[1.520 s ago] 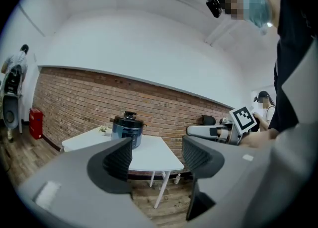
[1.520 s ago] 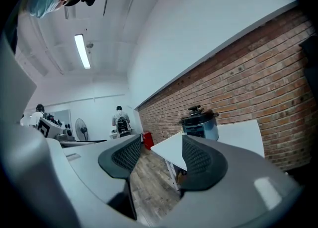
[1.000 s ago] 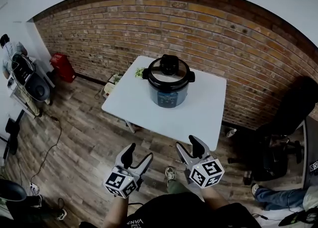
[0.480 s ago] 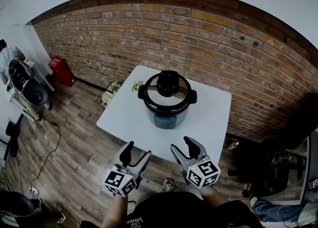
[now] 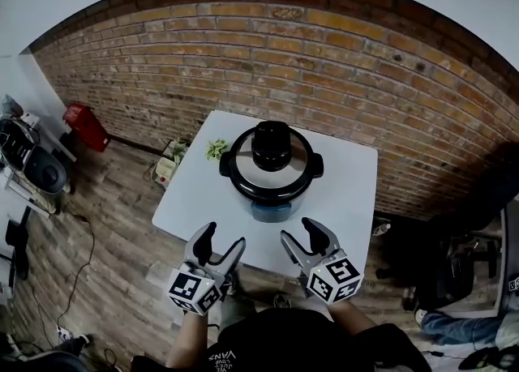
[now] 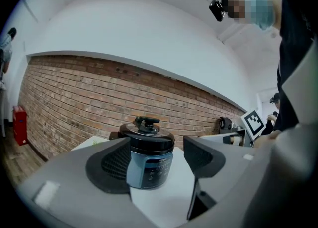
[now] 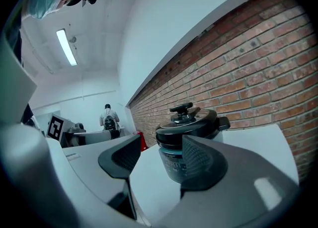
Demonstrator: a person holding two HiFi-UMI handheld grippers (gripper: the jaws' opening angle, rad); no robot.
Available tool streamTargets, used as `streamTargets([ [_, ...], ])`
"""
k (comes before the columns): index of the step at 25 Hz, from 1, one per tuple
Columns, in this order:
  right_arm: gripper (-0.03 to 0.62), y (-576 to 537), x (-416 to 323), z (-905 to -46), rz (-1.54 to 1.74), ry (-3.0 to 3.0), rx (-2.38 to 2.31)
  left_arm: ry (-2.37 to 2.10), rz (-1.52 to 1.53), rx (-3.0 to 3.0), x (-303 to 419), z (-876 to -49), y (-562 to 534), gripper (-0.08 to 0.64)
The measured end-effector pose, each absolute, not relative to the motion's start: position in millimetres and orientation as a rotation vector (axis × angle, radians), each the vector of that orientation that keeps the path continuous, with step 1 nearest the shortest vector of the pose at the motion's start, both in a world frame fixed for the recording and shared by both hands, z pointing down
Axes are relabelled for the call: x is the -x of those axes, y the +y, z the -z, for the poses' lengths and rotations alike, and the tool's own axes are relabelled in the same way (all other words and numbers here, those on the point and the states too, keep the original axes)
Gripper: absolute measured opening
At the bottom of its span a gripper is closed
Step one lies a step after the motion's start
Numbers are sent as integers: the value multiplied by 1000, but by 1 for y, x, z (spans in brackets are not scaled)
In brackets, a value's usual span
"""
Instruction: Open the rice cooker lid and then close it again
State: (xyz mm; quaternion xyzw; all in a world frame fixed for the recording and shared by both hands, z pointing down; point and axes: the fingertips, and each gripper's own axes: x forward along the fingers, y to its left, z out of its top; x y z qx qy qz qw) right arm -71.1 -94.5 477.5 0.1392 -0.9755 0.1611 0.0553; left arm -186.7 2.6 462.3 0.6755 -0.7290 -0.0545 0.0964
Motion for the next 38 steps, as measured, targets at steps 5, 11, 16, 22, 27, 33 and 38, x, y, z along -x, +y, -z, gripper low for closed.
streamTargets([
  [5, 250, -106, 97, -471, -506, -2943, -639, -2006, 112, -2153, 224, -456, -26, 307],
  [11, 250, -113, 117, -466, -525, -2904, -915, -1785, 55, -2369, 255, -443, -61, 307],
  [16, 250, -104, 130, -466, -555, -2865, -1116, -1629, 10, -2505, 279, -439, -80, 307],
  [22, 250, -94, 136, -466, -573, -2805, -1293, -1436, -43, -2665, 281, -429, -105, 307],
  [27, 250, -98, 136, -464, -561, -2797, -1343, -1374, -79, -2724, 276, -428, -128, 307],
  [33, 250, -117, 126, -462, -564, -2810, -1321, -1355, -199, -2788, 263, -426, -162, 308],
  [38, 250, -135, 121, -468, -592, -2820, -1259, -1316, -333, -2836, 254, -426, -188, 308],
])
